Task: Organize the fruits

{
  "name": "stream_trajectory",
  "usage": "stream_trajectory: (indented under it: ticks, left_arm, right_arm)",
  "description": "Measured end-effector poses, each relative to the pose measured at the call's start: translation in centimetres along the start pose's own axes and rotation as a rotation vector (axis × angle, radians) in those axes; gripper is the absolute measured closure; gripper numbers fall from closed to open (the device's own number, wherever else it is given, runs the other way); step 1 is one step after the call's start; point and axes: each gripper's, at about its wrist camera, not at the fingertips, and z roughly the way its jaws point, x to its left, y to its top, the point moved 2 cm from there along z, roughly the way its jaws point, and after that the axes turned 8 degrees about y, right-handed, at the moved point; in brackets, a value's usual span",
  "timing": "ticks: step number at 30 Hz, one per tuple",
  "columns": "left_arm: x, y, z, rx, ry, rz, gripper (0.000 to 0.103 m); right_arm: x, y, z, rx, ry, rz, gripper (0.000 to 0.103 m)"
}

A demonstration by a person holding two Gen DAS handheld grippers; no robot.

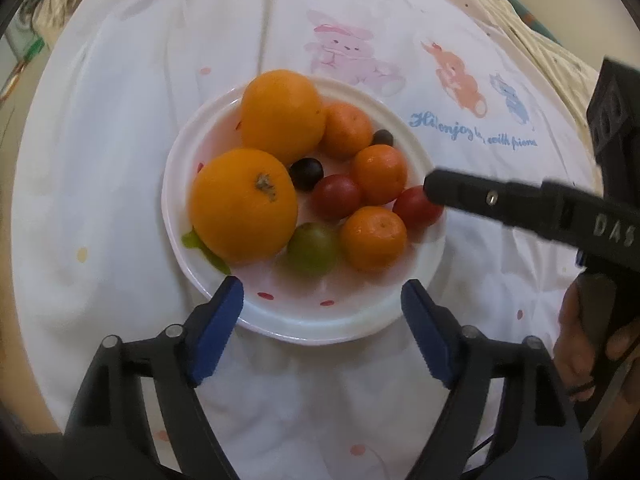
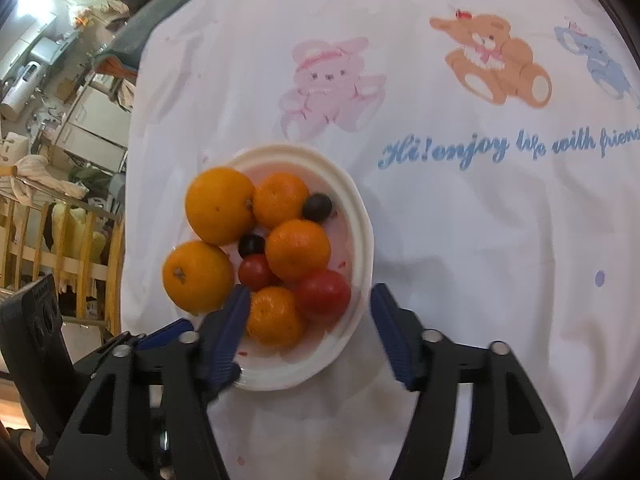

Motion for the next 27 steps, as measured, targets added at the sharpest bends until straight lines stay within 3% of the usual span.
stream_trajectory:
  ticks: [7,20,27]
  left_arm:
    - [0.7,-0.1,-0.8,-0.028,0.037,0.006,0.024]
    - [3.2,-0.6,-5.9,-0.175,0.143,-0.018,0.024]
    - [4.4,-1.6,-9.4,-0.241,0.147,-0.019,0.013]
  right_arm:
    - [0.7,0.2,-1.8,-0.066,-0.002,-0.011,0.014]
    - [2.7,-2.6,-6.2,-0.173,-0.024,-0.03,0.012]
    - [3.9,-5.5,-9.2,-0.259,-0.029,-0.041,0.012]
